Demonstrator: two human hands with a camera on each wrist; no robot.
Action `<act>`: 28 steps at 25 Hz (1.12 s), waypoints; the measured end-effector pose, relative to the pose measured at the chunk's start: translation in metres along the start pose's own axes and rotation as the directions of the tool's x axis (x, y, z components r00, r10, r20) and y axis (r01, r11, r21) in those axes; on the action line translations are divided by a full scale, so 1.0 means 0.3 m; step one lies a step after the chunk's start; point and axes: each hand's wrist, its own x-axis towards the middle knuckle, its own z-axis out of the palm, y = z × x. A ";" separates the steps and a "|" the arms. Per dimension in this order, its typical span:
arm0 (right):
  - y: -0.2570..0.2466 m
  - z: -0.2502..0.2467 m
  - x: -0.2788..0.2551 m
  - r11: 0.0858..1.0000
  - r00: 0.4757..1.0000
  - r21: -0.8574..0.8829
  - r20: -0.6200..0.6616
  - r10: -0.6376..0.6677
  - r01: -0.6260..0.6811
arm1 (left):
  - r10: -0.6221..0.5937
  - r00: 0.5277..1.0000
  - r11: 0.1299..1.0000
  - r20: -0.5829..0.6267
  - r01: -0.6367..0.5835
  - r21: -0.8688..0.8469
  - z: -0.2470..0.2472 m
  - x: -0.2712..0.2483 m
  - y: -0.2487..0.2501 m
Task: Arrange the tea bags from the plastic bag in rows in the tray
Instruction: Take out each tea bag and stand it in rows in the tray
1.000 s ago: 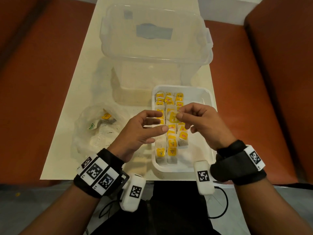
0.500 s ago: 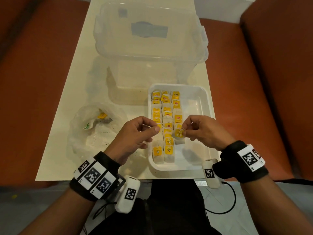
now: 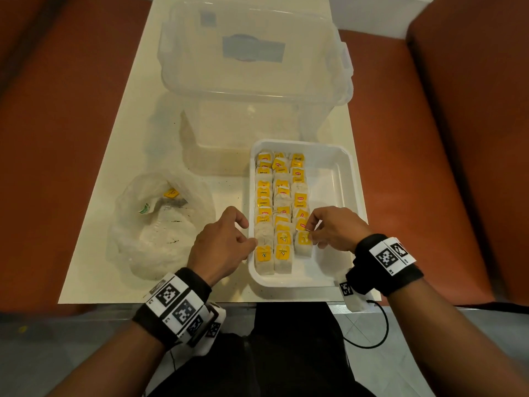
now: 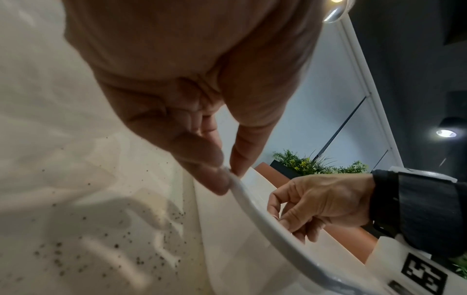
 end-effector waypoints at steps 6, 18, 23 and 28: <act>-0.013 0.006 0.012 0.998 1.000 0.060 0.003 0.011 -0.011 | -0.010 1.000 1.000 0.010 0.010 -0.020 -0.008 0.003 0.003; -0.018 -0.001 0.019 0.999 0.999 0.014 -0.017 0.045 -0.045 | 0.068 0.994 0.948 0.081 -0.039 -0.315 -0.126 -0.073 0.072; -0.037 -0.021 -0.013 0.999 0.990 -0.015 -0.131 0.050 -0.052 | 0.080 0.993 0.986 -0.086 -0.092 -0.140 -0.256 -0.081 0.009; -0.205 -0.019 -0.103 0.965 0.944 0.057 -0.233 -0.235 0.255 | 0.005 0.948 0.955 -0.320 0.091 0.283 -0.350 0.010 -0.184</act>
